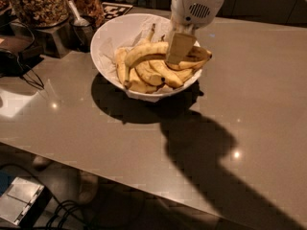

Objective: Pick banana from white bowl

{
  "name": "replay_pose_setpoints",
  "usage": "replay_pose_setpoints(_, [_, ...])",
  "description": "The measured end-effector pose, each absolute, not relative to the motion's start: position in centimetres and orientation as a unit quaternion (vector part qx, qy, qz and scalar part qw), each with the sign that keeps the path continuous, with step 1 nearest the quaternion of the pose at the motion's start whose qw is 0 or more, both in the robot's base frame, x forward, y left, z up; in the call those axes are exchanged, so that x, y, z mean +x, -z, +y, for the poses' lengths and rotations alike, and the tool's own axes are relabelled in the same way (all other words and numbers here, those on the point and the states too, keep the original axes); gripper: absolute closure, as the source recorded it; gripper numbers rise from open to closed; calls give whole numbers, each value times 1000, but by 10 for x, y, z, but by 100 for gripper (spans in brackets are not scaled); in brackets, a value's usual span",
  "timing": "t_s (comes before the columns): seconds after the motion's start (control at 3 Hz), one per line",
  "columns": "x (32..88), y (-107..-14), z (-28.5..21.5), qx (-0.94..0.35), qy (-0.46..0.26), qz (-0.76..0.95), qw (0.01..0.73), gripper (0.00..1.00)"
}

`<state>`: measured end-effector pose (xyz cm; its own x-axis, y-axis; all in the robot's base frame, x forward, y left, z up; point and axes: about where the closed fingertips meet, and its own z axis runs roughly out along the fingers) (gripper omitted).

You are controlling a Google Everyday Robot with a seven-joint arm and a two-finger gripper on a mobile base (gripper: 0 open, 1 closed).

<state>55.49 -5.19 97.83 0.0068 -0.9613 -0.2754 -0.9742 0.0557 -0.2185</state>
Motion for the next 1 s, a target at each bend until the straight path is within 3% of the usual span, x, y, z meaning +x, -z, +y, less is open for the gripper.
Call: replay_pose_setpoints(1.0, [498, -1002, -84, -700, -72, 668, 243, 100])
